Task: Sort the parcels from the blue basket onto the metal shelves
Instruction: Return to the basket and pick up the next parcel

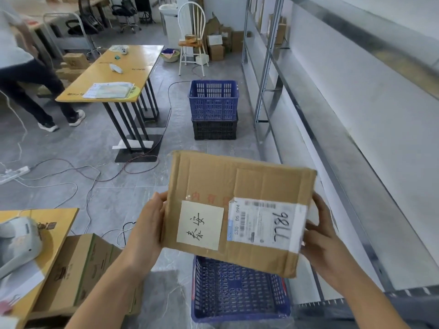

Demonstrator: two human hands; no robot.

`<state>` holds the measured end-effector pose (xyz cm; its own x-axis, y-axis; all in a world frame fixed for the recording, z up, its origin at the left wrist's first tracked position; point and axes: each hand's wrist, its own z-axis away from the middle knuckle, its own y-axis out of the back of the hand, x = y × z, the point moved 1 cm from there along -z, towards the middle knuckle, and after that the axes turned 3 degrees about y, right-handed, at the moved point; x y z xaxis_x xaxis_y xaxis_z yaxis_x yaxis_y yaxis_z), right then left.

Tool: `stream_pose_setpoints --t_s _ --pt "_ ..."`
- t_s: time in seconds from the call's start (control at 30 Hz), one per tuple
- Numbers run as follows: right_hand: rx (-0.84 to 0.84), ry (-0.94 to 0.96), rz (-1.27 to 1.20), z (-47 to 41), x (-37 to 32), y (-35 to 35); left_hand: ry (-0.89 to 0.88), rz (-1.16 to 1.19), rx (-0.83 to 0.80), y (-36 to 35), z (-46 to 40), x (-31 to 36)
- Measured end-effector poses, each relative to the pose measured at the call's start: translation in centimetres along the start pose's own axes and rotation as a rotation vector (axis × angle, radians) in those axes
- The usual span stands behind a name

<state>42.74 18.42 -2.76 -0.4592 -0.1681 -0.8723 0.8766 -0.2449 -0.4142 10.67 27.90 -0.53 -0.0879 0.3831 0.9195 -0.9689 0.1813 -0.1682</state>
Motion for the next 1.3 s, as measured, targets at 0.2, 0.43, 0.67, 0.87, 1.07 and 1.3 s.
stream_pose_setpoints --t_s 0.2,0.43,0.67,0.87,1.07,1.3 --pt "0.022 -0.100 -0.061 -0.1 -1.5 -0.4 0.033 -0.012 -0.059 1.7 -0.3 1.2" --pt "0.088 -0.257 -0.178 0.2 -1.8 -1.9 0.034 -0.080 -0.097 2.1 -0.2 2.5" --pt "0.110 -0.255 -0.138 0.8 -1.6 -2.9 -0.072 0.119 -0.056 2.2 -0.8 3.2" --pt "0.196 -0.253 -0.144 1.4 0.3 -3.5 -0.178 0.389 -0.098 2.4 -1.1 3.7" --pt "0.215 -0.288 -0.116 2.8 2.6 -5.7 -0.091 0.212 -0.233 1.4 -0.7 2.4" --pt "0.212 -0.372 0.409 4.4 3.8 -6.0 -0.089 0.044 -0.278 0.4 0.1 1.3"
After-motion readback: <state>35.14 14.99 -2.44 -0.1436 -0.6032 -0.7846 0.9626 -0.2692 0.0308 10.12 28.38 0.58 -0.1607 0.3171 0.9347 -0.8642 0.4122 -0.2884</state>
